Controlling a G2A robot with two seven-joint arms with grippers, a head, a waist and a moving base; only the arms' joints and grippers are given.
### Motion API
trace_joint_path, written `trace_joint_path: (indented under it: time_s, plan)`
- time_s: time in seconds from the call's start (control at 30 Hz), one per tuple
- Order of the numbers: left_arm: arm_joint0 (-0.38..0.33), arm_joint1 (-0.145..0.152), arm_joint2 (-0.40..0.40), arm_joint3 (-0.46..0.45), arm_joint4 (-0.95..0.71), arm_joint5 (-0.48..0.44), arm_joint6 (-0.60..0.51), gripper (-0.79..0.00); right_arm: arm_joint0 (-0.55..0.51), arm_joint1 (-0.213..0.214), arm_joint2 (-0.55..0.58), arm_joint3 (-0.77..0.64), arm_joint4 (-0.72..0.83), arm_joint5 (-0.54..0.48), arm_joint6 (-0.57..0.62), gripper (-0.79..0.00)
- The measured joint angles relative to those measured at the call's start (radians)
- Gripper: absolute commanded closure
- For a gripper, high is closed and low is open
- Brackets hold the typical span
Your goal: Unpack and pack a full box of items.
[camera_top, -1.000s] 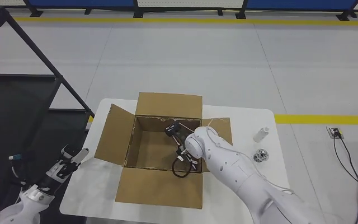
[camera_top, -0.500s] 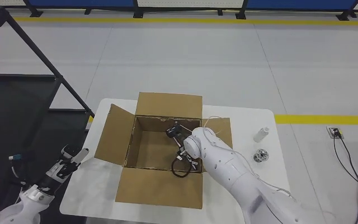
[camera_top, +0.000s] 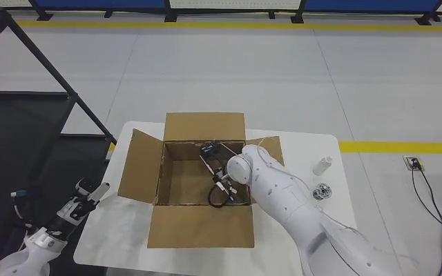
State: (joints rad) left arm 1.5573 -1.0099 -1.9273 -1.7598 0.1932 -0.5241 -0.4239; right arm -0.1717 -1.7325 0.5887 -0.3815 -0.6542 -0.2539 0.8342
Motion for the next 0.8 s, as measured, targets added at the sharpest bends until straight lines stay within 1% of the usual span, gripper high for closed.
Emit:
trace_joint_path:
  time_s: [0.17,0.27,0.37,0.47,0.5,0.57,0.6,0.7,0.8]
  plan:
    - [0.000,0.000,0.000,0.000,0.000,0.000,0.000,-0.785,-0.002,0.034,0.044,-0.067,0.017,-0.062,0.007,0.000]
    - [0.000,0.000,0.000,0.000,0.000,0.000,0.000,-0.785,-0.017,0.066,0.080,-0.142,0.010,-0.077,0.005,0.000]
    - [0.000,0.000,0.000,0.000,0.000,0.000,0.000,-0.785,-0.050,0.112,0.135,-0.256,-0.014,-0.070,0.002,0.000]
    - [0.000,0.000,0.000,0.000,0.000,0.000,0.000,-0.785,-0.123,0.173,0.220,-0.427,-0.056,-0.043,0.014,0.000]
    - [0.000,0.000,0.000,0.000,0.000,0.000,0.000,-0.785,-0.167,0.201,0.267,-0.519,-0.078,-0.028,0.035,0.000]
    - [0.000,0.000,0.000,0.000,0.000,0.000,0.000,-0.785,-0.251,0.244,0.350,-0.684,-0.113,-0.006,0.083,0.000]
    - [0.000,0.000,0.000,0.000,0.000,0.000,0.000,-0.785,-0.320,0.272,0.412,-0.806,-0.138,0.008,0.120,0.000]
    - [0.000,0.000,0.000,0.000,0.000,0.000,0.000,-0.785,-0.501,0.326,0.562,-1.102,-0.194,0.038,0.211,0.000]
    - [0.000,0.000,0.000,0.000,0.000,0.000,0.000,-0.785,-0.645,0.355,0.680,-1.318,-0.227,0.058,0.252,0.000]
